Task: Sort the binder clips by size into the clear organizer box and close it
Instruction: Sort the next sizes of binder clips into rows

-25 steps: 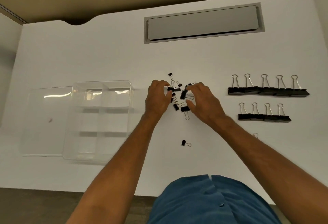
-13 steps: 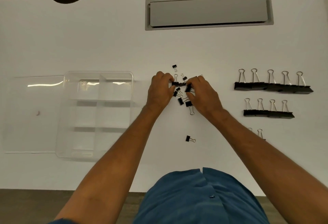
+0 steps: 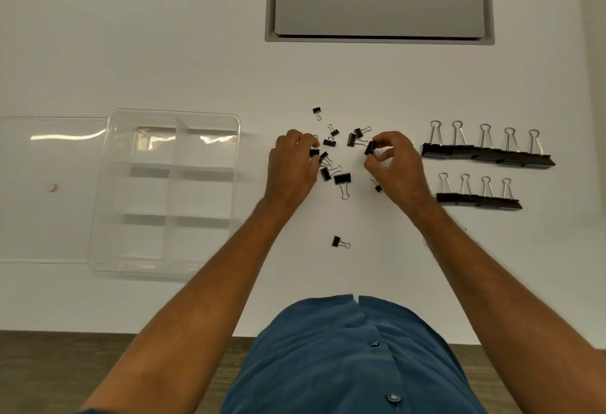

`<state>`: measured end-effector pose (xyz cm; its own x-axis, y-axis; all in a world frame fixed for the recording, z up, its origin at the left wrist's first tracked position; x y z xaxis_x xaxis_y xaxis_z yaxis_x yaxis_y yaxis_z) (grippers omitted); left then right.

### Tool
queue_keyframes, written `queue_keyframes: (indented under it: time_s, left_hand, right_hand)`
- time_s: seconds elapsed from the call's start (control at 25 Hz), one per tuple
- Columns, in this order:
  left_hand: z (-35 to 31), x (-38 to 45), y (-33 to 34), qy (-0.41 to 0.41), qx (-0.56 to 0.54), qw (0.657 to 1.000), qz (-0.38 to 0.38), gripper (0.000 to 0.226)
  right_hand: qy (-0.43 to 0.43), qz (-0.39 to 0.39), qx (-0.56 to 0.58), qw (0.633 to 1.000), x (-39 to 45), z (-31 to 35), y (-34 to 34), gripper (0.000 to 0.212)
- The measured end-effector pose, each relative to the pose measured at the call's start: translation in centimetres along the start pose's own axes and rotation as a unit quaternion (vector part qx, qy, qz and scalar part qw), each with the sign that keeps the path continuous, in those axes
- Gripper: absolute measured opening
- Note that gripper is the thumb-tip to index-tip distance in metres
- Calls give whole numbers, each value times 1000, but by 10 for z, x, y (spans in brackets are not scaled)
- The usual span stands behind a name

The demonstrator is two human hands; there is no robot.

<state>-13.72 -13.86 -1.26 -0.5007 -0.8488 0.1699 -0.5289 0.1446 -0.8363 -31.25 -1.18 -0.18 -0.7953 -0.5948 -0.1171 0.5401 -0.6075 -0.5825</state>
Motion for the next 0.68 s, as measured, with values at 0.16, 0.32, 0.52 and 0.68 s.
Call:
queue_keyframes:
  time_s: [0.16,0.32,0.52,0.68]
  left_hand:
    - [-33,-34,15,101,28,994,34,26]
    - [-33,-46,34,90,65,992,52,28]
    - [-37,-39,36,103,90,990,35,15]
    - [-45,-40,31,122,77,989,42,14]
  right_hand:
    - [133,-24,103,986,-14,-25,-23,32]
    - [274,-22,262,925,-27,-47,-30,22]
    - [313,-7,309,898,-40,-51,-28,23]
    - [312,1,310,898,-45,-51,-26,23]
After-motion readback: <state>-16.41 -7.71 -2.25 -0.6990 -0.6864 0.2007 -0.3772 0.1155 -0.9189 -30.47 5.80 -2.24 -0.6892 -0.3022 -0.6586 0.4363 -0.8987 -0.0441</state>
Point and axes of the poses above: each hand's wrist, its own x-axis towards the middle knuckle, its own y-axis out of the palm, z = x × y, the point moved 5 cm from there along x, towards the middle knuckle, and after that the axes turned 14 degrees about -z, right-handed, at the moved point
